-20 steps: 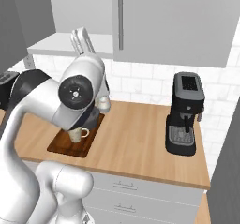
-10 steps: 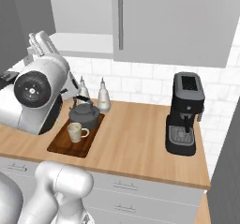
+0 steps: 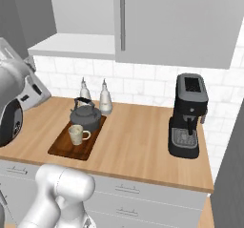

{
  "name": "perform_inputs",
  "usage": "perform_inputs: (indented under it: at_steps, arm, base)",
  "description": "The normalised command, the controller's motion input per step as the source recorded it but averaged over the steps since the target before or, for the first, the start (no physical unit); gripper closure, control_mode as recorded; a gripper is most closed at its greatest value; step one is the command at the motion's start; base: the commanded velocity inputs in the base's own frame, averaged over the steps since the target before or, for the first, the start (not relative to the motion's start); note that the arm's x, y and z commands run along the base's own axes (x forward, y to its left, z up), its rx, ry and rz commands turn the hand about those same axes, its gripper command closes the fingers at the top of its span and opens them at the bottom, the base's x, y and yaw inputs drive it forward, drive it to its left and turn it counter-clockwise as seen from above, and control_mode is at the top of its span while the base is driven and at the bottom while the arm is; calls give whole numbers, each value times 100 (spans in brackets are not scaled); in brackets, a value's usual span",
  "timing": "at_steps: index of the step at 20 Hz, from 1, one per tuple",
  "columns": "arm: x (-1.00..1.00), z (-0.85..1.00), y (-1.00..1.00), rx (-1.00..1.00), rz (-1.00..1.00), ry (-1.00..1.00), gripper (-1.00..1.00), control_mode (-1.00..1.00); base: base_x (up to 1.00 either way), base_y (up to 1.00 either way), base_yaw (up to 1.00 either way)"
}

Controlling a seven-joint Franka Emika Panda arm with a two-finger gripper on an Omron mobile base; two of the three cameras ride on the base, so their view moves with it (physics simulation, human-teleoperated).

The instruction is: Pick the kettle from the counter and place it on the tray. Then pick the mug from the cabinet and place it on the tray. Then close the cabinet doors.

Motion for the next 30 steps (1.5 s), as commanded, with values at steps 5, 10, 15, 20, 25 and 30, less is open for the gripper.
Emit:
perform_inputs:
  at_steps: [5, 10, 15, 20, 25, 30]
  arm:
    - [-47, 0, 42, -4, -4, 6, 100, -100]
    - [-32, -7, 47, -5, -7, 12, 100, -100]
    - [-24, -2, 38, -1, -5, 5, 100, -100]
    - [-19, -11, 35, 0, -4, 1, 100, -100]
    - [-12, -28, 38, 0, -4, -3, 100, -100]
    - [-18, -32, 33, 0, -4, -11, 100, -100]
  base:
    - [0, 0, 0]
    - [0, 0, 0]
    - [0, 0, 0]
    - [0, 0, 0]
    - [0, 0, 0]
    - [0, 0, 0]
